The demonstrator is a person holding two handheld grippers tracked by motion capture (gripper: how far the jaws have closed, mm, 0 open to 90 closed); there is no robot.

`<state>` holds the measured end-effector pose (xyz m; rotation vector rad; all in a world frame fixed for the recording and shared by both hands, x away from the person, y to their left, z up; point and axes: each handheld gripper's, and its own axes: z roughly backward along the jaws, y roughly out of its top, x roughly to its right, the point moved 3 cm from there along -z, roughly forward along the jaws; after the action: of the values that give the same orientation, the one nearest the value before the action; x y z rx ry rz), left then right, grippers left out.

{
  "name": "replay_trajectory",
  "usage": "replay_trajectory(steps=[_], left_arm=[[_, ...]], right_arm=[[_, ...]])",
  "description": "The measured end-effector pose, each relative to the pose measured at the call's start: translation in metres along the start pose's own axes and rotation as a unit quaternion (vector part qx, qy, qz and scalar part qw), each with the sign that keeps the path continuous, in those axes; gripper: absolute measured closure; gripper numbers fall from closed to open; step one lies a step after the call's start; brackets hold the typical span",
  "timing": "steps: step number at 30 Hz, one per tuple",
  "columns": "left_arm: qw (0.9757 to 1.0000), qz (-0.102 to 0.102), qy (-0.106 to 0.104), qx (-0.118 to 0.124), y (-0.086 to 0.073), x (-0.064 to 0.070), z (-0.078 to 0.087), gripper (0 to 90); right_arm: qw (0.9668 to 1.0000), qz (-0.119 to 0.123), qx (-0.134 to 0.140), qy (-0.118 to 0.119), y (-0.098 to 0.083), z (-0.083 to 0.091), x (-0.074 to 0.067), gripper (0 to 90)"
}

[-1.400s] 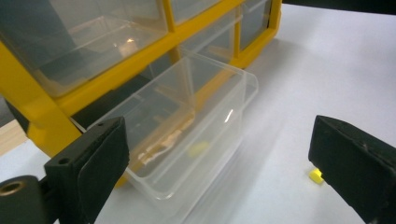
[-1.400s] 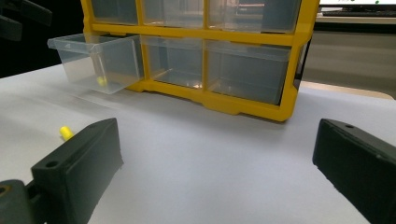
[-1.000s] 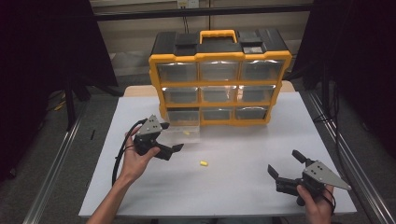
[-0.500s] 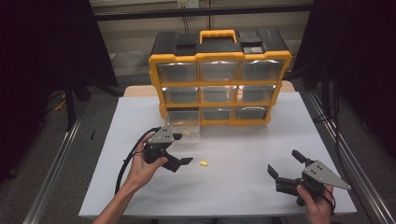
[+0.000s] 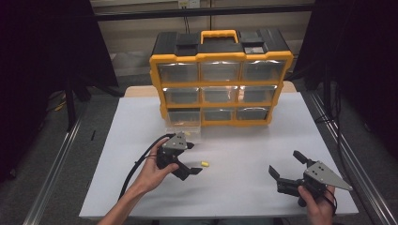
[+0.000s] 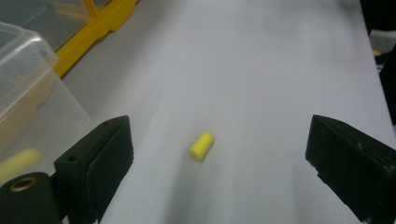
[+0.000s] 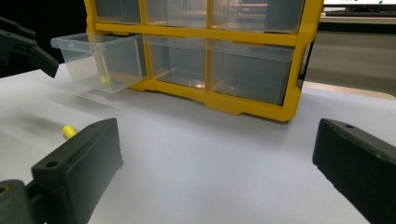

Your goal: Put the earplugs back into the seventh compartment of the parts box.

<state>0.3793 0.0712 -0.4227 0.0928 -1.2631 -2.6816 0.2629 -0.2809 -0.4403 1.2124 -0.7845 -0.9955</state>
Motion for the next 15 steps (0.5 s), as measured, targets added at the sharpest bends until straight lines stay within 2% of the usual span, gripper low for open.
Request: replay_trajectory(steps=[4,8,9,13,15], left_arm=[[0.9996,-0.005,-0.02,-0.02,0.0,0.001,-0.009,5.4],[0.9986,-0.015,-0.021,-0.046,0.001,0.002,-0.019,5.6],[0.998,-0.023,-0.026,-0.053,0.001,0.003,-0.021,7.5],[0.9966,-0.026,-0.024,-0.074,0.006,0.002,-0.027,10.9],[0.995,-0.032,-0.029,-0.09,0.007,0.001,-0.03,14.6]], right_arm=[[1.0,0.002,-0.002,0.002,0.0,0.0,0.0,1.1],[1.0,0.001,-0.002,0.0,0.0,0.0,0.0,1.1],[1.0,0.001,-0.002,0.0,0.0,0.0,0.0,1.1],[1.0,0.002,-0.001,0.002,0.0,0.0,0.0,1.1],[1.0,0.002,-0.002,0.001,0.0,0.0,0.0,1.1]])
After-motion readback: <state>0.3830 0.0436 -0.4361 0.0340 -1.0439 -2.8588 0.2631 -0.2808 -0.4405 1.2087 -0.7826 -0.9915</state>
